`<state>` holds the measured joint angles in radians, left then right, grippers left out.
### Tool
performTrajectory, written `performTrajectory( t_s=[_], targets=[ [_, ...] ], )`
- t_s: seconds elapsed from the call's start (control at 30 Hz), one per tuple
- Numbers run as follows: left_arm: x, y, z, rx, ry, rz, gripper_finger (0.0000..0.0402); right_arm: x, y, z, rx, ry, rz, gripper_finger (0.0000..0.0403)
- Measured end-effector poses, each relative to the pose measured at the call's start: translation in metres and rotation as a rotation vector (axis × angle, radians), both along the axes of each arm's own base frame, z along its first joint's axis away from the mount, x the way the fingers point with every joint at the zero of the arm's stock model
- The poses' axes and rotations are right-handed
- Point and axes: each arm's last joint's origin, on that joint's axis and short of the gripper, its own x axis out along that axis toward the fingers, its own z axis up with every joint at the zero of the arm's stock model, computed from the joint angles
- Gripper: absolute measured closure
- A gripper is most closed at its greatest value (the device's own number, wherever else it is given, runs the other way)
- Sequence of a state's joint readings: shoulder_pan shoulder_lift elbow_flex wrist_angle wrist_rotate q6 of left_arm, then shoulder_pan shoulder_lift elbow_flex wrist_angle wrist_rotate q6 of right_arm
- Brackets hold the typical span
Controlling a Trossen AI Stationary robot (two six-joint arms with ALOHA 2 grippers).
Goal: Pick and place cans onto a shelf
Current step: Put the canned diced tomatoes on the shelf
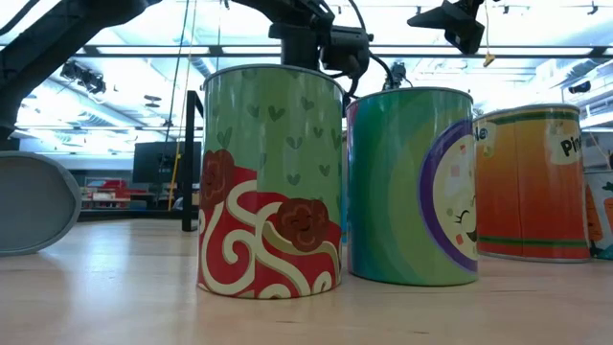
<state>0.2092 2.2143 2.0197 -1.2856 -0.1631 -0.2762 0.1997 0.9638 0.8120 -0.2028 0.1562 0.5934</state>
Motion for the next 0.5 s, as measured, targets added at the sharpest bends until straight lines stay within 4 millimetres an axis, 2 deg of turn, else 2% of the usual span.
performTrajectory(
  t_s=[0.23,0.5],
  targets=[
    [0.008,0.002,0.001,0.019,-0.087,0.003,0.0054,0.000,0.000,0.000,0.002,0.000,-0.001,0.0121],
    [0.025,-0.006,0.005,0.095,-0.242,0.039,0.0054,0.000,0.000,0.000,0.005,0.001,-0.002,0.0121]
  ],
)
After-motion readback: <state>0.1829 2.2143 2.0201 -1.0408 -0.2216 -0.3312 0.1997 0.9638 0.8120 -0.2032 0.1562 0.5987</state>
